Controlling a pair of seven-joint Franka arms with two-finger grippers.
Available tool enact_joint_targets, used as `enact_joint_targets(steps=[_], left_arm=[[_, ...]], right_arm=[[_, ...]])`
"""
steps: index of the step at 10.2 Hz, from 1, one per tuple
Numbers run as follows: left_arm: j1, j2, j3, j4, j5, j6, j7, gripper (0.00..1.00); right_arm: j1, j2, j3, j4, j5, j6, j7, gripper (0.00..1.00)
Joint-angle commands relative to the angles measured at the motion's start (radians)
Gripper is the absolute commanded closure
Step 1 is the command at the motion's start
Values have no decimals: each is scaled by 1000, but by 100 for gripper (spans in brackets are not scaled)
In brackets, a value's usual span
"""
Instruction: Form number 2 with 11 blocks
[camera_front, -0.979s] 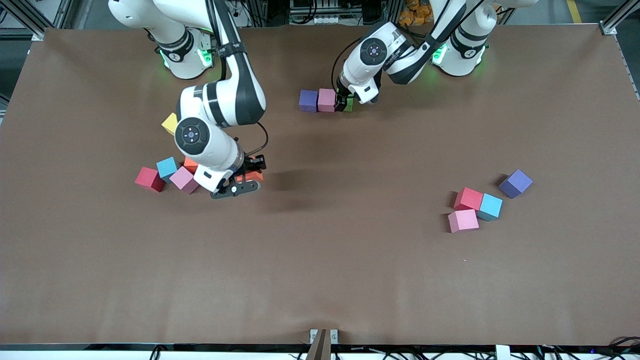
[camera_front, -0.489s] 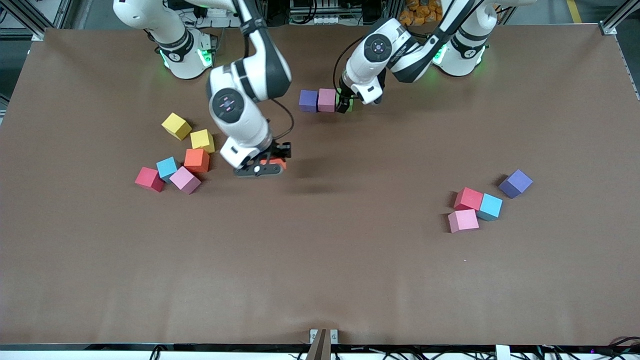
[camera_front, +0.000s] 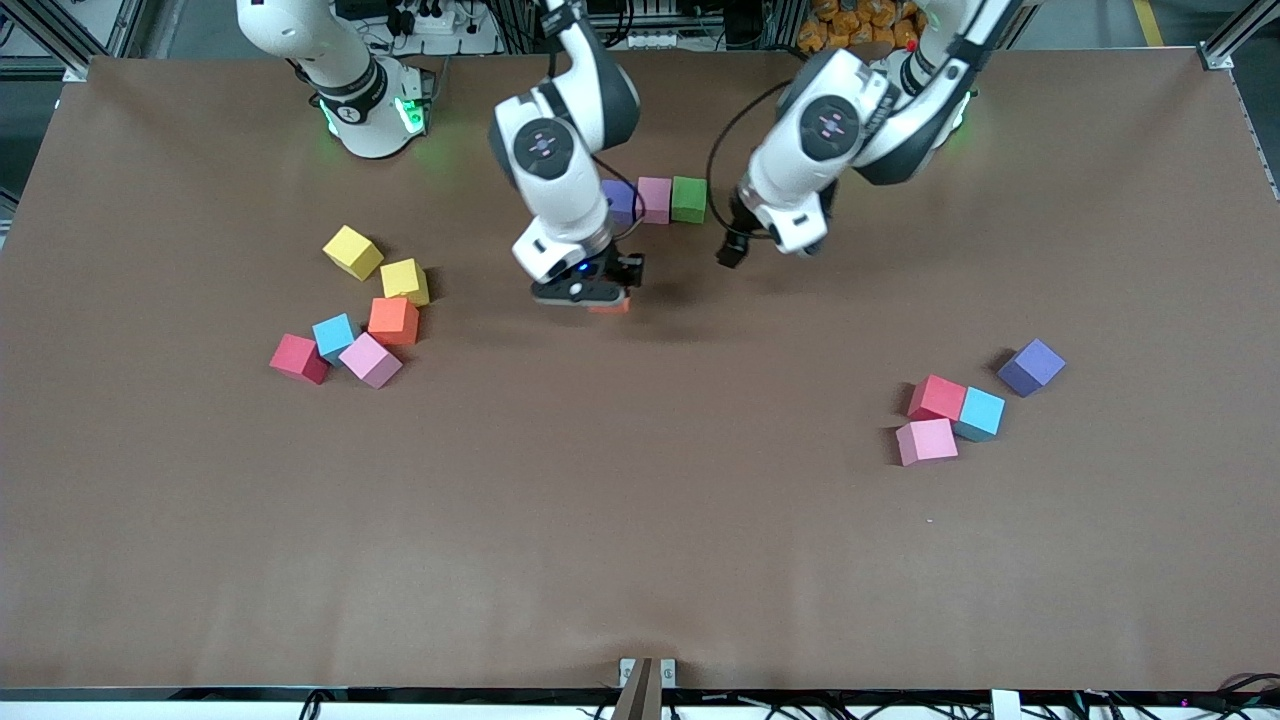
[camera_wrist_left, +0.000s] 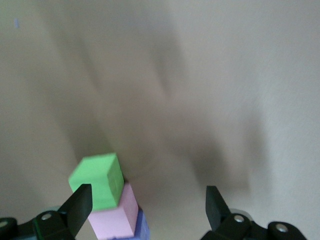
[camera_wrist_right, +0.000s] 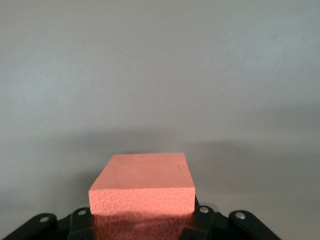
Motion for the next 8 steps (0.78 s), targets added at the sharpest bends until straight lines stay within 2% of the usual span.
enact_joint_targets(steps=[1,2,4,8], left_arm=[[48,-78,110,9,-8,-126,280,0],[73,-79,148,44,-8,-169,426,0],[73,-71,239,78,32,-172,636,0],[68,-1,383,169,244,-172,1051,0]], right_arm=[[8,66,80,29,25,79,121,96],[10,93,109,58,25,79,158,96],[11,113,151,78,19,80,190,96],[10,137,211,115,8,77,242,96]])
